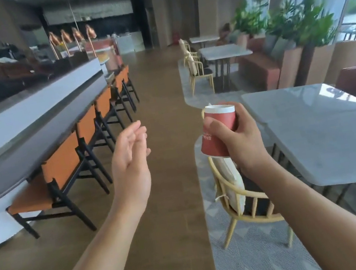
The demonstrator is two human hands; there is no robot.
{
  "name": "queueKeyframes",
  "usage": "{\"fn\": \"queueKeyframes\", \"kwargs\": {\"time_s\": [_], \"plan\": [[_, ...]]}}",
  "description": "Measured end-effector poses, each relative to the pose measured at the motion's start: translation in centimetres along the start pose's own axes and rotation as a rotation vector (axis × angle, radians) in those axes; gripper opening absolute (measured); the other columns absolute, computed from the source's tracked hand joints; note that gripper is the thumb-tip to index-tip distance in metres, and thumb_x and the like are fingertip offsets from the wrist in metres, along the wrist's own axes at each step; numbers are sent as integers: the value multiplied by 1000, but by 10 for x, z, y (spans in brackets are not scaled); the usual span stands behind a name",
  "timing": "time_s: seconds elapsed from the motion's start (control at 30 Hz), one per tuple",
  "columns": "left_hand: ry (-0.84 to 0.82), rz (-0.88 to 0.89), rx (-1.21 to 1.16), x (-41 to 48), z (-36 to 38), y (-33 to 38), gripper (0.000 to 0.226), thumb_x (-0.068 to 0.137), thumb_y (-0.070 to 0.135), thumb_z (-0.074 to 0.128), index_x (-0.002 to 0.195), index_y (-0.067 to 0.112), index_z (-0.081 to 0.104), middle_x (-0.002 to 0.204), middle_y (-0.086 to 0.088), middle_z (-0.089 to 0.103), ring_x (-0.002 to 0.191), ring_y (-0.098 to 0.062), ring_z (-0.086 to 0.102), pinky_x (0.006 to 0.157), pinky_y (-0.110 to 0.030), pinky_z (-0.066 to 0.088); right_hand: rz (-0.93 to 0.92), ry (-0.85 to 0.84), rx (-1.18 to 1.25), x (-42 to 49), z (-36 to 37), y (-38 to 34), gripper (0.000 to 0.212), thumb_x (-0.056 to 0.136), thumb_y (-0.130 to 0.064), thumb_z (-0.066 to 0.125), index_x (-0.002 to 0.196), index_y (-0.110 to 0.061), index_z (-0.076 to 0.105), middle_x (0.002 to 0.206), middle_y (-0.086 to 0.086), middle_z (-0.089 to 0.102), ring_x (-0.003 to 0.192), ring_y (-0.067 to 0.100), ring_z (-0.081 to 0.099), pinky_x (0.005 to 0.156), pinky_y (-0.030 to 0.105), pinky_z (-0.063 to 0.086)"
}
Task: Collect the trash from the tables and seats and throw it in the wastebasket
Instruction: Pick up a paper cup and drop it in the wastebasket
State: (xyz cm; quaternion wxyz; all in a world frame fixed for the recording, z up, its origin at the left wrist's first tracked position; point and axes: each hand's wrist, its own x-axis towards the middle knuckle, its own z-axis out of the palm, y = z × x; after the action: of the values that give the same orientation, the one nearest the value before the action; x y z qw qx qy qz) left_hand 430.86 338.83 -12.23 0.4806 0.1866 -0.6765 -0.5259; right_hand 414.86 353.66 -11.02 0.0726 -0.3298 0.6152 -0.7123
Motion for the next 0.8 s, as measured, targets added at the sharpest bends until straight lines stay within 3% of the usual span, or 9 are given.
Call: {"fn": "queueKeyframes", "kwargs": {"time_s": [0.17, 0.3, 0.43, 0.8], "plan": [[-1, 30, -36, 96, 2, -25, 33, 100, 51, 46, 131, 46, 58, 137, 22, 63, 127, 8, 59, 108, -32, 53, -31, 30, -43, 83, 32, 13, 50, 71, -61, 80, 114, -42, 63, 100, -22, 70, 94, 8, 73, 84, 48, 66], [-17, 60, -58, 176, 5, -59, 36, 95, 61, 47, 127, 51, 59, 137, 22, 63, 127, 7, 59, 106, -30, 54, -54, 35, -64, 154, 68, 36, 53, 71, -62, 79, 117, -41, 62, 101, -23, 69, 95, 5, 72, 84, 47, 66], [-30, 95, -114, 267, 1, -105, 36, 94, 60, 49, 126, 48, 61, 130, 28, 66, 126, 7, 60, 104, -32, 55, -72, 50, -42, 234, 117, 67, 44, 71, -61, 82, 109, -49, 63, 100, -22, 70, 94, 8, 73, 83, 51, 66], [-120, 108, -143, 510, -17, -200, 32, 98, 60, 48, 127, 53, 59, 128, 36, 63, 127, 8, 59, 103, -31, 53, -105, 96, -69, 436, 242, 127, 37, 72, -61, 80, 104, -57, 61, 103, -27, 70, 95, 1, 73, 79, 38, 67]]}}
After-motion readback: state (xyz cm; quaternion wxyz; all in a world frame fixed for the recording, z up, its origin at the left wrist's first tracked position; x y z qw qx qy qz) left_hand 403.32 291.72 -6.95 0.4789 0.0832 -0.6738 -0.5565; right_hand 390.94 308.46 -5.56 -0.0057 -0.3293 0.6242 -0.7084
